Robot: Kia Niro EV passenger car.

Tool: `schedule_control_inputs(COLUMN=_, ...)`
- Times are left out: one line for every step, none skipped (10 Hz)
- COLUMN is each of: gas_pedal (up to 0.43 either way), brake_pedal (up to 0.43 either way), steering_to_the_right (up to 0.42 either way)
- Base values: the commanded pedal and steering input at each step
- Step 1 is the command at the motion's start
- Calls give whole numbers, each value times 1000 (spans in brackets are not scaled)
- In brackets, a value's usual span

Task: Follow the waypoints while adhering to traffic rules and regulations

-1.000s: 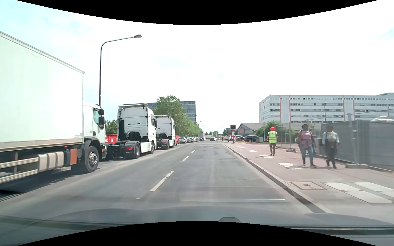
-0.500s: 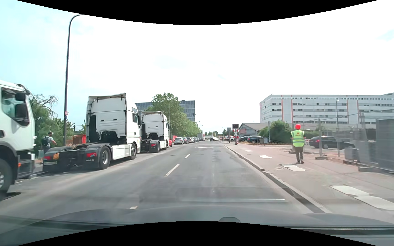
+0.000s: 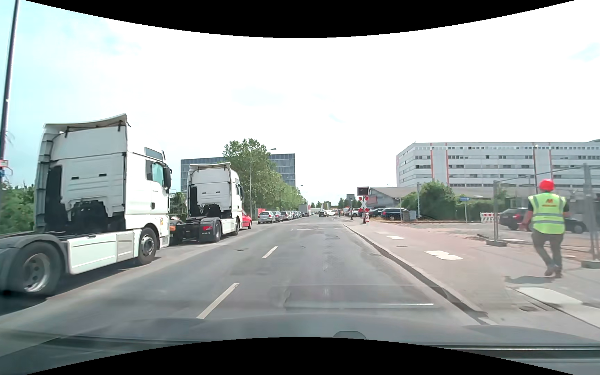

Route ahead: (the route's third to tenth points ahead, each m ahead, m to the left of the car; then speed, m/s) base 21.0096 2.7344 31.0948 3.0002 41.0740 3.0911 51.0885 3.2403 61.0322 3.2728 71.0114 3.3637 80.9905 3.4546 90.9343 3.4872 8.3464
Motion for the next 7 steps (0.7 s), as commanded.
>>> schedule_control_inputs(gas_pedal=110, brake_pedal=0, steering_to_the_right=0)
schedule_control_inputs(gas_pedal=110, brake_pedal=0, steering_to_the_right=0)
schedule_control_inputs(gas_pedal=110, brake_pedal=0, steering_to_the_right=0)
schedule_control_inputs(gas_pedal=110, brake_pedal=0, steering_to_the_right=0)
schedule_control_inputs(gas_pedal=110, brake_pedal=0, steering_to_the_right=0)
schedule_control_inputs(gas_pedal=110, brake_pedal=0, steering_to_the_right=0)
schedule_control_inputs(gas_pedal=110, brake_pedal=0, steering_to_the_right=-1)
